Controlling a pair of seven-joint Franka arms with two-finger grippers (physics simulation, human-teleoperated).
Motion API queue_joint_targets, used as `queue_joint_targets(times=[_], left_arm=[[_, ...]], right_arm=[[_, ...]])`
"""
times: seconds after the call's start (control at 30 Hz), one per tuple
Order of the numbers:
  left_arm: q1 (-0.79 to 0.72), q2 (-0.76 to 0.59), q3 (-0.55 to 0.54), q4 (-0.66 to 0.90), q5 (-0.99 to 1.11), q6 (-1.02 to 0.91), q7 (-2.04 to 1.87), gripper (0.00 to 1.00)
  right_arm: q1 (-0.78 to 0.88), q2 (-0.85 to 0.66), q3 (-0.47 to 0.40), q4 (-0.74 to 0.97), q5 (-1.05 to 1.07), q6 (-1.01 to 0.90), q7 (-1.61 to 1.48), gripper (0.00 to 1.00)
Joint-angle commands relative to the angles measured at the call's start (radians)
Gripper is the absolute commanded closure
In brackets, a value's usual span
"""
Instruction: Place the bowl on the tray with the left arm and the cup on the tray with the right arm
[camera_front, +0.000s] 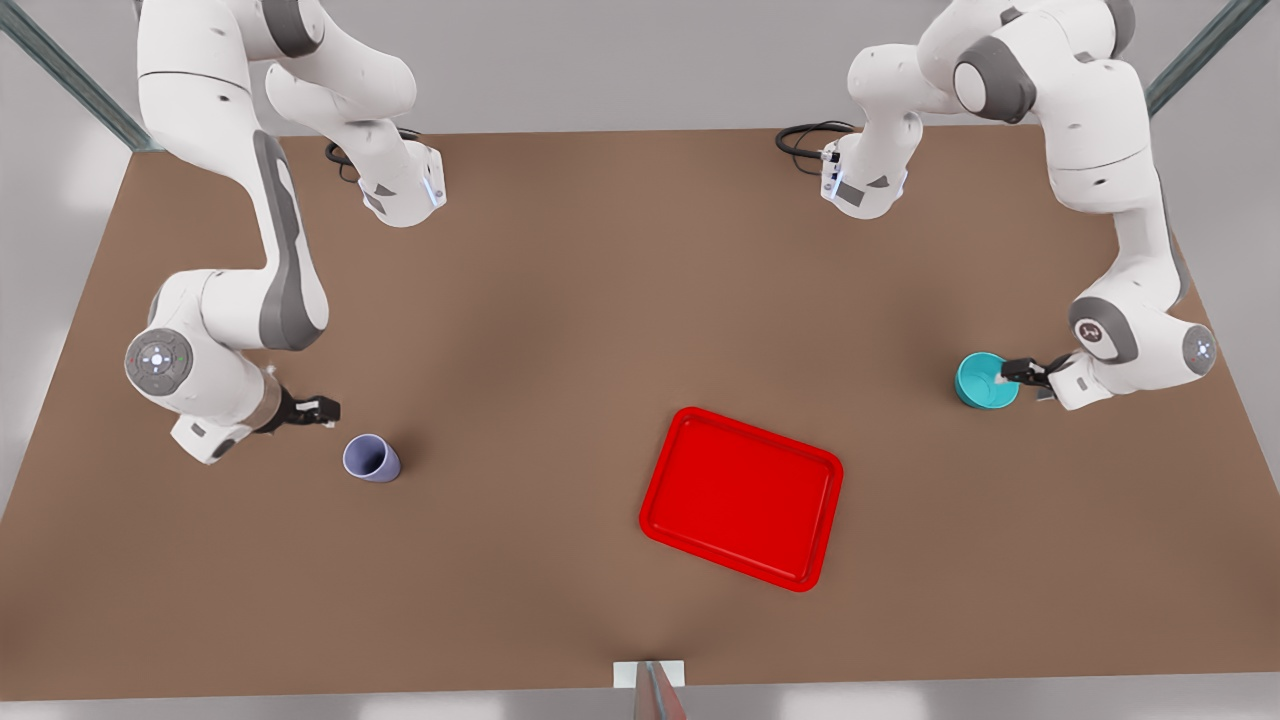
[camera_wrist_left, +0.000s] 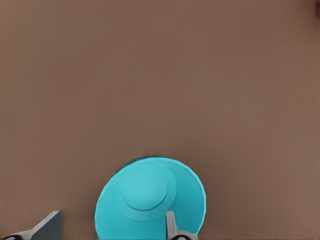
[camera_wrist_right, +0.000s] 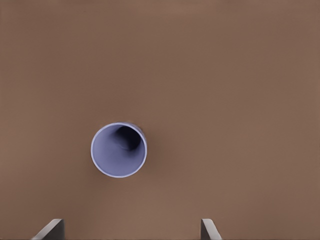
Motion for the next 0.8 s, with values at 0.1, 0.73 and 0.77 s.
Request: queue_joint_targets(times=[0.1,0.73,0.77], left_arm=[[0.008,0.048,0.0,0.0,-0.084,0.017,0.022,0.0],[0.006,0.111,0.0,0.035,-0.138,0.004,0.022,0.79],[0.006,0.108,-0.001,0.043,-0.138,0.001,0.022,0.79]], right_arm=[[-0.003,0.054,-0.001,-0.015,0.003,0.104,0.002,0.0],[-0.019,0.171,-0.016,-0.209,0.06,0.406,0.008,0.0],[-0.019,0.174,-0.016,-0.209,0.067,0.409,0.008,0.0]])
